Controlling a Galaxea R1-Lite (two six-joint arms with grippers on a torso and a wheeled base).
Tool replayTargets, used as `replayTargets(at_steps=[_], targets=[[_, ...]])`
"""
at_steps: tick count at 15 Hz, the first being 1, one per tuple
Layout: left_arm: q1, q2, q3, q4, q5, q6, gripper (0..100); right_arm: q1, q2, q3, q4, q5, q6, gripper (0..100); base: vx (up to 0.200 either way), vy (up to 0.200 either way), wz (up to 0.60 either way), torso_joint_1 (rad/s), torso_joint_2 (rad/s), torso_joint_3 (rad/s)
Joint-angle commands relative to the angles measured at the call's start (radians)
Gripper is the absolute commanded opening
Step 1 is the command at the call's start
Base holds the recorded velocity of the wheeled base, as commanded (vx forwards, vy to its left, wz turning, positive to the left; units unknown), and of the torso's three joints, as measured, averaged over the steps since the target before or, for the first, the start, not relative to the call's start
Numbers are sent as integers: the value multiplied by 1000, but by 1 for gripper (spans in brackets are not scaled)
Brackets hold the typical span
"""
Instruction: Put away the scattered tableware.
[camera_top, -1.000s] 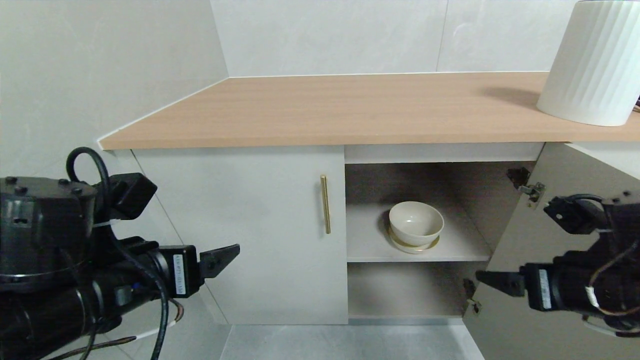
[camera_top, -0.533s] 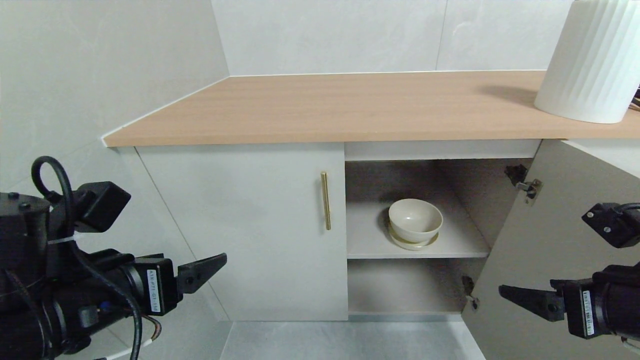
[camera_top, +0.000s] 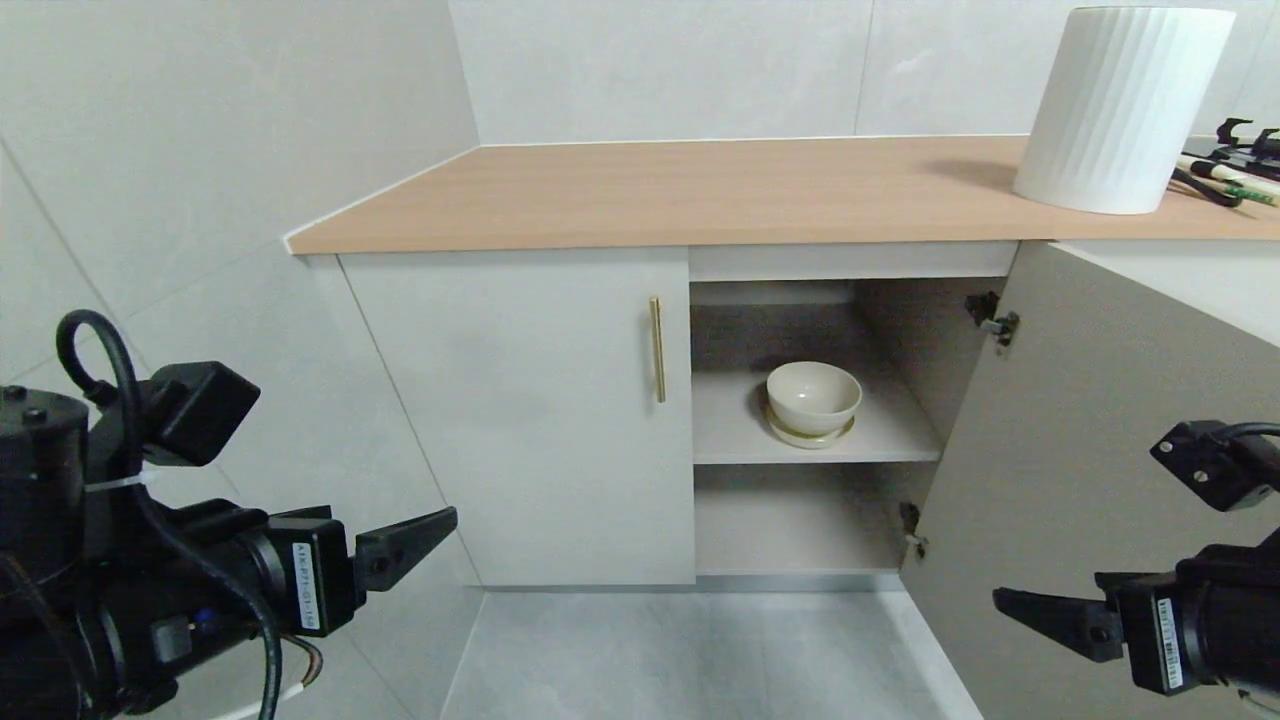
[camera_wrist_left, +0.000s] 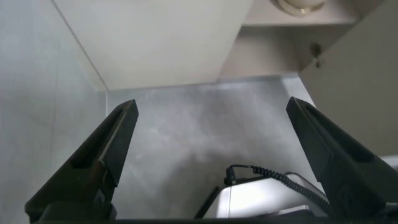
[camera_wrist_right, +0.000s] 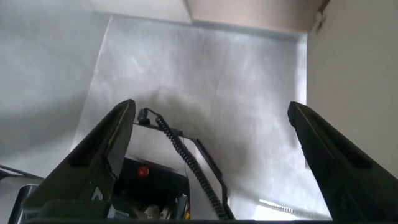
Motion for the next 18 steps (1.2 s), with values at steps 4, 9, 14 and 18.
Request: replayTargets(at_steps=[4, 9, 14, 18], targets=[[-1, 2, 0, -1, 1, -1, 100, 1, 5, 3, 1, -1, 0, 100, -200, 0, 0, 4, 2, 3], [-1, -1, 2, -1, 1, 1, 100, 1, -21, -8, 66, -11, -23, 100, -40, 0, 0, 0, 0, 0], [-1, 1, 2, -1, 1, 2, 100, -4, -70, -183, 422, -153, -34, 100, 0, 0, 0, 0, 0, 0], [-3, 1, 3, -1, 2, 35, 100, -10, -91, -234, 527, -163, -34, 100, 0, -50, 0, -1, 1, 1]])
